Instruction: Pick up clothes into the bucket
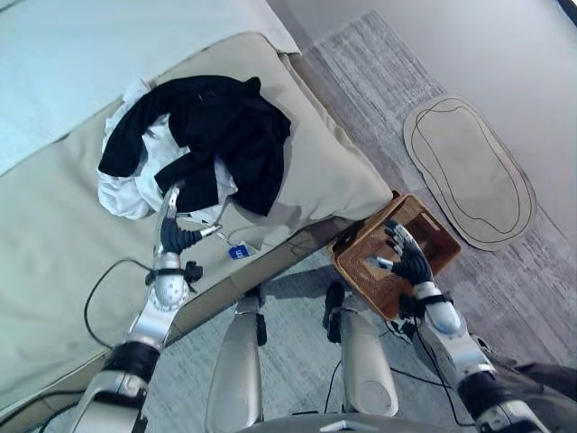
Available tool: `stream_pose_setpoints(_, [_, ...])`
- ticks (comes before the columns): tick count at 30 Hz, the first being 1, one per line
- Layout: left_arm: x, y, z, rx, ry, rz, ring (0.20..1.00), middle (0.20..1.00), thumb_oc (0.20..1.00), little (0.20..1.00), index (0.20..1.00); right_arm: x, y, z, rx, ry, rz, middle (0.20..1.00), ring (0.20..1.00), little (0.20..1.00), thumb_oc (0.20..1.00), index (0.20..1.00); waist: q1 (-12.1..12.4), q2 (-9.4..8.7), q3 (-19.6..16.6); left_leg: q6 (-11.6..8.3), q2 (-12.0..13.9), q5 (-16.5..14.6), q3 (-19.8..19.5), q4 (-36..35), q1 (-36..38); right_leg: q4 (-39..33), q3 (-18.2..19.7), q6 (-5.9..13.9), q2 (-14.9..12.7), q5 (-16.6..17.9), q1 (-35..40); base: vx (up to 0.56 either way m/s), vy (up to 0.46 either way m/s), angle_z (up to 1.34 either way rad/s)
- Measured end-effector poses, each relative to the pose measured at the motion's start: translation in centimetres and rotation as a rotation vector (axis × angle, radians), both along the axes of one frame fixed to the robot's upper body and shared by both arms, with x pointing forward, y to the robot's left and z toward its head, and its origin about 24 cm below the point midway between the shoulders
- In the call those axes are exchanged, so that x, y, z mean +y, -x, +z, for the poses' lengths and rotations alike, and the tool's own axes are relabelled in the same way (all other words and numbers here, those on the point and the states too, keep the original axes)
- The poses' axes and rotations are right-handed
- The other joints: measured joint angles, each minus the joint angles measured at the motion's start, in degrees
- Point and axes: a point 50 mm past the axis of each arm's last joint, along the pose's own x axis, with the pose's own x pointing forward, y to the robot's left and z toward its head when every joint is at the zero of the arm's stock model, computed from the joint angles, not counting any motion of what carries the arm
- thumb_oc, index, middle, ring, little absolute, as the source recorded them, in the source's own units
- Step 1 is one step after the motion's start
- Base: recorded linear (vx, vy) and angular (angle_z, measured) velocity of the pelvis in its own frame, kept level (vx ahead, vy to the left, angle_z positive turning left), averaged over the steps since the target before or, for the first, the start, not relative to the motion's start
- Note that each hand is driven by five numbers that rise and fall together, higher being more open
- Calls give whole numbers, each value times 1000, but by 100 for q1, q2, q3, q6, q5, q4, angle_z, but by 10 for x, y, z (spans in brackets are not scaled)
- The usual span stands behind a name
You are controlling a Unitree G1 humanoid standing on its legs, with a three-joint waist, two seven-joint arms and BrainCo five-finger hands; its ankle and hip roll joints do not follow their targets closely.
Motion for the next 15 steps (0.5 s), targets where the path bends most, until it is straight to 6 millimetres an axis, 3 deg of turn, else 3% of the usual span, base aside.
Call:
stream_pose_setpoints(4, [15, -21, 24, -40, -195, 71, 1000, 1000, 1000, 1000, 1000, 10, -15, 20, -84, -36, 37, 1000, 1000, 1000, 1000, 1000, -69, -31, 33, 35, 8, 26, 35, 108, -324, 150, 84, -15, 1, 3, -375, -32, 62, -6])
stream_pose_setpoints(8, [38, -26, 40, -76, -318, 195, 1000, 1000, 1000, 1000, 1000, 16, -15, 26, -107, -40, 76, 1000, 1000, 1000, 1000, 1000, -230, -178, 112, 17, 15, 50, 152, 116, -441, 114, 183, 2, -1, 54, -545, -11, 46, -10])
stream_pose_setpoints(15, [35, -46, 73, -158, -473, 226, 1000, 1000, 1000, 1000, 1000, 19, -10, 19, -79, -33, 121, 1000, 1000, 1000, 1000, 1000, -412, -243, 156, 21, 14, 47, 169, 177, -642, 18, 225, 36, 17, 121, -700, -18, 38, -5])
